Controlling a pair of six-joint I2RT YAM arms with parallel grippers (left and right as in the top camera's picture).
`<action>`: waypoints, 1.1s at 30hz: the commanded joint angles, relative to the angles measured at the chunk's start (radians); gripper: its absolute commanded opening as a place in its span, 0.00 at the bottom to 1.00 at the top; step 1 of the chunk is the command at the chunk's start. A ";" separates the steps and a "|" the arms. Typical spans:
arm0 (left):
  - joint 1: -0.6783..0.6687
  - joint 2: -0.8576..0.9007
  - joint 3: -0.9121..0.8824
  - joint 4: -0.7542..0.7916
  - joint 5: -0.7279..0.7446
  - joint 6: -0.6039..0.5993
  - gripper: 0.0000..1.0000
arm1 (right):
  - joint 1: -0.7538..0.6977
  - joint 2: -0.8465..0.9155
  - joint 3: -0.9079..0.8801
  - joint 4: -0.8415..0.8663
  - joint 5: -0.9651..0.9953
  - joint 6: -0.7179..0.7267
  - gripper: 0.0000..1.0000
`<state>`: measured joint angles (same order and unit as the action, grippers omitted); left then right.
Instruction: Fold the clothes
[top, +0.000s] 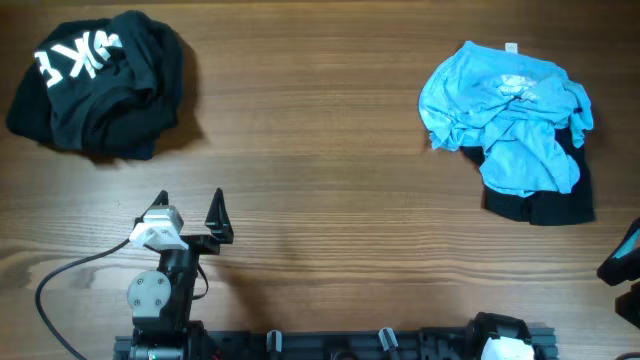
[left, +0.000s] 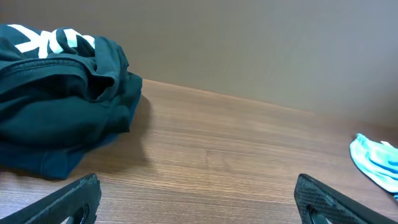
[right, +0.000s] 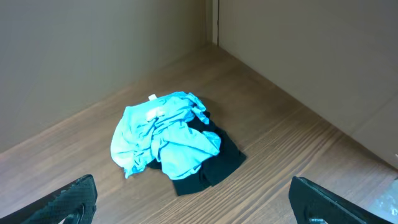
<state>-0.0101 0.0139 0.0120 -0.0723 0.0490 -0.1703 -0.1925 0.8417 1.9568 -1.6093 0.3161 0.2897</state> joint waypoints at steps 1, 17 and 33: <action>0.008 -0.007 -0.006 -0.003 -0.014 0.005 1.00 | 0.002 -0.013 -0.002 0.002 0.017 0.006 1.00; 0.008 -0.007 -0.006 -0.003 -0.014 0.005 1.00 | 0.002 -0.013 -0.002 0.002 0.017 0.003 1.00; 0.008 -0.007 -0.006 -0.003 -0.013 0.005 1.00 | 0.003 -0.108 -0.550 0.597 -0.190 0.129 1.00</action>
<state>-0.0101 0.0139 0.0120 -0.0719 0.0490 -0.1703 -0.1928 0.7868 1.5677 -1.1378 0.2470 0.4000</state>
